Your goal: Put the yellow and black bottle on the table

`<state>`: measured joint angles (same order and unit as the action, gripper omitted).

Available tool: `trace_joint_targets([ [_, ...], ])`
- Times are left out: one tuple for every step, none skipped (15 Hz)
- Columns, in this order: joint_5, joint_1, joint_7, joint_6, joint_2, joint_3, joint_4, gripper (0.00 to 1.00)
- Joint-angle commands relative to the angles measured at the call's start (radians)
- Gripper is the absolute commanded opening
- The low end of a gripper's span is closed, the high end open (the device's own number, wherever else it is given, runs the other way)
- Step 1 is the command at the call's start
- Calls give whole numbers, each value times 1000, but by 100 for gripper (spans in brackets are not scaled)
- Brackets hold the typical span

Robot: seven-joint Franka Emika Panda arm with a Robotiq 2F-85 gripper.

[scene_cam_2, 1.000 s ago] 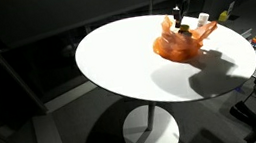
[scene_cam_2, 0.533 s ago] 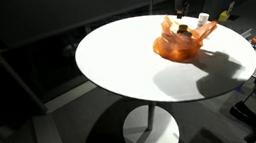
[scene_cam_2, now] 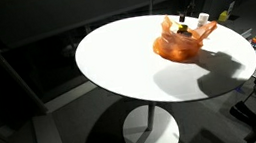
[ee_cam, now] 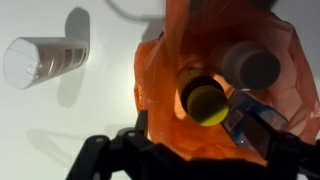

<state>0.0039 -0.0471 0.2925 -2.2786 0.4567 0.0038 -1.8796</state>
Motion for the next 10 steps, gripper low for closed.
trace_joint_targets([
  [-9, -2, -25, 18, 11, 8, 0, 100],
  [-6, -3, -20, 18, 19, 11, 3, 100],
  [-4, -4, -16, 18, 24, 13, 5, 100],
  [-2, -5, -14, 17, 30, 15, 8, 100],
  [-6, -3, -16, 19, 38, 15, 12, 100],
  [-6, -2, -15, 19, 44, 17, 14, 75],
  [-7, -1, -16, 18, 49, 18, 16, 73],
  [-8, -1, -17, 19, 53, 19, 17, 66],
  [-9, 0, -17, 18, 55, 20, 18, 56],
  [-11, 0, -18, 18, 56, 20, 19, 47],
])
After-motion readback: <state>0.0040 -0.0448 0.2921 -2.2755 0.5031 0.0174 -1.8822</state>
